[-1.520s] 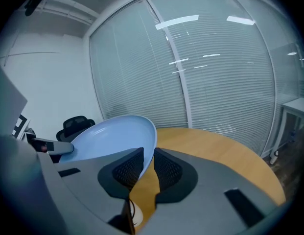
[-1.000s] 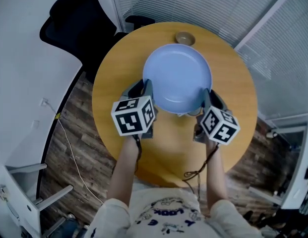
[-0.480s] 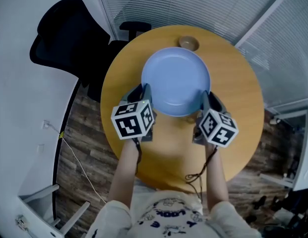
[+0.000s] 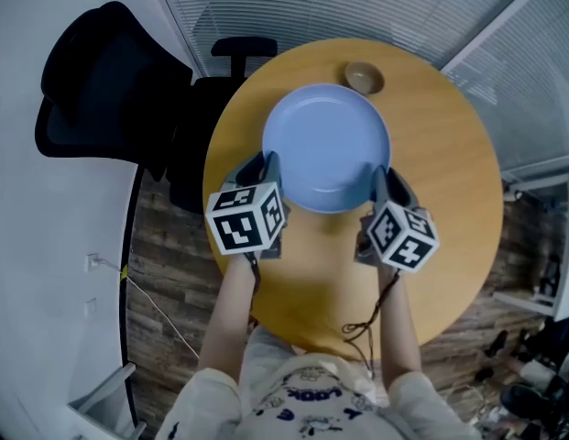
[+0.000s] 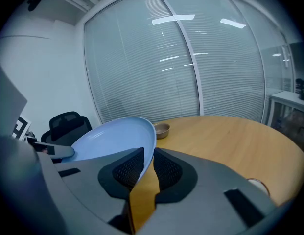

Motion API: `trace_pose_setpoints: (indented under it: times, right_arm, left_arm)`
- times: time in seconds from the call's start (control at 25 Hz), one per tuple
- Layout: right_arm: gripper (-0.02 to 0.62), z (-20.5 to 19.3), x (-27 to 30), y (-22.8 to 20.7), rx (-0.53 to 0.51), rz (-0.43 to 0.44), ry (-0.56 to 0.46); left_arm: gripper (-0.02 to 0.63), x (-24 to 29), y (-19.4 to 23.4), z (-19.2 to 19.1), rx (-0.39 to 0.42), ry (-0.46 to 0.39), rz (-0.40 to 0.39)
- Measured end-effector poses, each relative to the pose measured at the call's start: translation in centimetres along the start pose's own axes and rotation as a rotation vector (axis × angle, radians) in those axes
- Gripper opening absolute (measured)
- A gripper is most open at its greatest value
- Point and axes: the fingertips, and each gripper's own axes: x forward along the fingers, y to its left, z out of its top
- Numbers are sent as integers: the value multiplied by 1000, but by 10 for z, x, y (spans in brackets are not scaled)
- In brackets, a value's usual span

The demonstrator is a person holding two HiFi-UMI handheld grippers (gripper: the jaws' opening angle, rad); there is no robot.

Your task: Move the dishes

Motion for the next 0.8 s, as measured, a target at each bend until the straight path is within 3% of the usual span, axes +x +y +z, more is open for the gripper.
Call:
trace_pose_setpoints:
  times: [0.36, 0.8]
  right_arm:
    - [63, -21, 32, 17, 3, -60, 24]
    - [63, -48, 62, 6, 48, -117, 43]
  left_arm:
    - [64, 36, 39, -5, 13, 63, -35]
    - [64, 80, 52, -14, 54, 116, -62]
